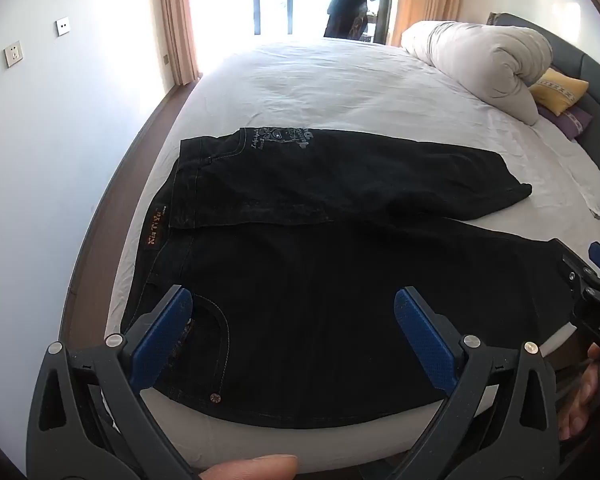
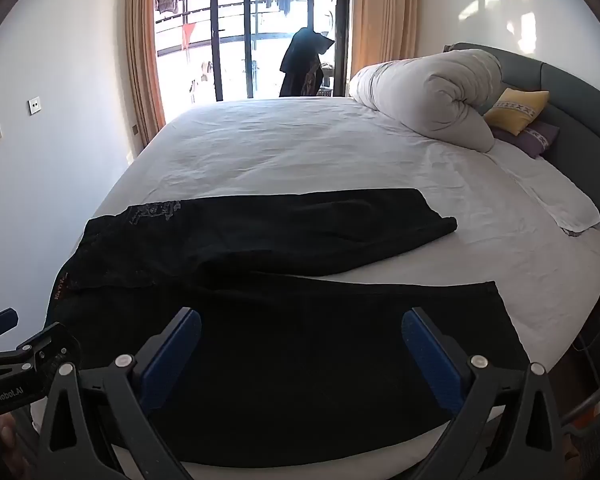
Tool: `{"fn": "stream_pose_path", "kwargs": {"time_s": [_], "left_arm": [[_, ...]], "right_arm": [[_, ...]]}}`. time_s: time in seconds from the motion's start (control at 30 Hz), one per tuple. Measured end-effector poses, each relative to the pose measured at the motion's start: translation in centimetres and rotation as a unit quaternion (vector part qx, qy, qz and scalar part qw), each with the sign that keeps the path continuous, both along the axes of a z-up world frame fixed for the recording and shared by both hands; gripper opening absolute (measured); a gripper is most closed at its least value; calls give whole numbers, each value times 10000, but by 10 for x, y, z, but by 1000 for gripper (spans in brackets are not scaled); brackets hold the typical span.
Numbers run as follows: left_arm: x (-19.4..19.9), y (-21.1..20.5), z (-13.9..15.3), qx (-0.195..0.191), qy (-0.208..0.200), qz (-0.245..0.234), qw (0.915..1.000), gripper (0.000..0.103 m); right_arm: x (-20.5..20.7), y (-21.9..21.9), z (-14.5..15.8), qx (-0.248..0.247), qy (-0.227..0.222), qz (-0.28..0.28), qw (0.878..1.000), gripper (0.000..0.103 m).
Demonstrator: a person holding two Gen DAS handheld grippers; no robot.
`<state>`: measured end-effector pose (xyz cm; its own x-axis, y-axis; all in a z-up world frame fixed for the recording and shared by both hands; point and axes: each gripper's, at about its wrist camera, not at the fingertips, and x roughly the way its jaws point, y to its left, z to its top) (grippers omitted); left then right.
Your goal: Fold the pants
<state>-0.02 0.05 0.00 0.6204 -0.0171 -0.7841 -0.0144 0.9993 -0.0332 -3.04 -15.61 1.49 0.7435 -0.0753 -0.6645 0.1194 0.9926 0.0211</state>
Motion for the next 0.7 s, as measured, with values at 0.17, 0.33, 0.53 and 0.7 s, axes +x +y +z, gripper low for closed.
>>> {"fn": "stream_pose_path", "kwargs": {"time_s": [0.17, 0.33, 0.53, 0.7], "left_arm": [[0, 0, 0, 21, 2, -36, 10000, 103], [-3, 0, -3, 29, 3, -27, 10000, 103], [-2, 1, -3, 41, 19, -29, 10000, 103], [-2, -1, -3, 35, 21, -6, 10000, 103]], "right_arm": [[-1, 0, 1, 5, -1, 7, 10000, 103], [-2, -1, 1, 19, 27, -8, 10000, 103], [3, 1, 1, 0, 85, 6, 10000, 103], [3, 0, -5, 0, 97, 1, 10000, 103]]}}
